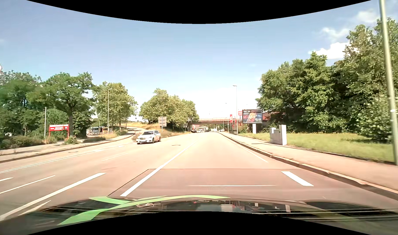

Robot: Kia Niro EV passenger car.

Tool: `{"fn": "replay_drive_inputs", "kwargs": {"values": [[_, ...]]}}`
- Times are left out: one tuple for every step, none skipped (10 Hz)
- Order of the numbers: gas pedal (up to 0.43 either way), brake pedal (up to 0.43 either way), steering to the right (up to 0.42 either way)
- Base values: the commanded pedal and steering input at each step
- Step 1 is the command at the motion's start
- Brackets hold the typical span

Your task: Follow the waypoints while adhering to traffic rules and regulations

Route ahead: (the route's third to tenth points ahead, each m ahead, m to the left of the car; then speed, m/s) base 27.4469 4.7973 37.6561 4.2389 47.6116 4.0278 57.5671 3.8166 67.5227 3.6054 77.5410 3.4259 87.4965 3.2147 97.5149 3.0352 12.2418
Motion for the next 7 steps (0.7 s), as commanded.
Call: {"fn": "replay_drive_inputs", "kwargs": {"values": [[0.248, 0.0, 0.002], [0.248, 0.0, -0.001], [0.248, 0.0, -0.001], [0.248, 0.0, -0.001], [0.248, 0.0, -0.001], [0.248, 0.0, -0.001], [0.248, 0.0, -0.001]]}}
